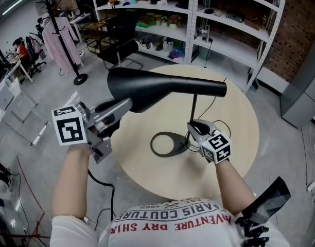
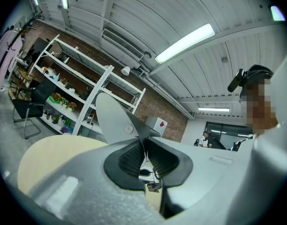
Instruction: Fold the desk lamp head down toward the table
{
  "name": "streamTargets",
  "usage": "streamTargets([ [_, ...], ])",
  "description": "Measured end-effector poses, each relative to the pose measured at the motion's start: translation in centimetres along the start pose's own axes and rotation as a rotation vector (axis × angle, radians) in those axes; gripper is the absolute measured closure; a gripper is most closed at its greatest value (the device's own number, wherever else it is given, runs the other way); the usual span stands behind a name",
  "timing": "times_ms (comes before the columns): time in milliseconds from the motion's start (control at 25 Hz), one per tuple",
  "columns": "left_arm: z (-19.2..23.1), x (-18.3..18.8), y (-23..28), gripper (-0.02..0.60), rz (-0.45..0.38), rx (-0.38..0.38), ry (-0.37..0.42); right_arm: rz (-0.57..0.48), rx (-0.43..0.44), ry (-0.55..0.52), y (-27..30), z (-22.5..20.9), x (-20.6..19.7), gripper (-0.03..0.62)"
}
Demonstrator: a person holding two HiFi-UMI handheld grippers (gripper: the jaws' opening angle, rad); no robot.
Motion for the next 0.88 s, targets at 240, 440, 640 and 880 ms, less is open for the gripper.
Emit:
streamTargets([
  [240, 0.1, -2.0, 0.3, 0.551, -0.01, -0.011, -0.041, -0.013, -0.001, -0.002, -0.4, -0.2, -0.6, 0.553],
  [440, 0.8, -2.9, 0.2, 0.551, -0.023, -0.024, -0.093, -0.012, -0.009, 0.008, -0.2, -0.1, -0.4, 0.553],
  [640, 1.3, -3.5, 0.0, 0.549, -0.04, -0.036, -0.132, -0.009, -0.009, 0.008, 0.0, 0.1, 0.2, 0.553],
  [880, 1.7, -4.5, 0.1, 0.548, -0.056, -0.059, -0.182, -0.008, -0.009, 0.009, 0.0, 0.2, 0.5, 0.553],
])
Point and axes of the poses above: the fingertips, and each gripper's own axes: y forward along the fingers, z to its left, x out of its top, the point moved 7 cm from there along -y, backward along the fingers, and after that the axes turned 5 degrees about y, right-handed, at the moved point
